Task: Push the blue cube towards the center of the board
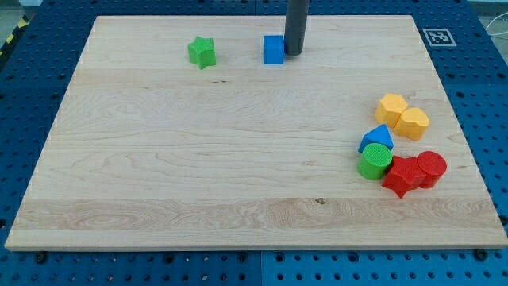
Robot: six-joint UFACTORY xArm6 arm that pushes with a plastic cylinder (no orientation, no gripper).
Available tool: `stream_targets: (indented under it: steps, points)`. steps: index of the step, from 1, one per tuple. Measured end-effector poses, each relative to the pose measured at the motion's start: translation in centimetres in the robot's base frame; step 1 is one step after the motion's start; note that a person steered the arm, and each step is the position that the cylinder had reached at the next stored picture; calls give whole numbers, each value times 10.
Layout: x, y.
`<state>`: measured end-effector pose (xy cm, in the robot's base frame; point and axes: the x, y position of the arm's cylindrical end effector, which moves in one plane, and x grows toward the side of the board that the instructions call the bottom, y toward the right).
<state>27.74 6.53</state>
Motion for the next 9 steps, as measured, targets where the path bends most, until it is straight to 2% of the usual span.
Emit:
stream_targets:
  steps: [1,2,3,4,5,8,9]
  points:
    - [-27,1]
    - [-23,-37]
    - [-14,-48]
    - [-7,-13]
    - [14,-14]
    - [-1,-63]
    - [4,-52]
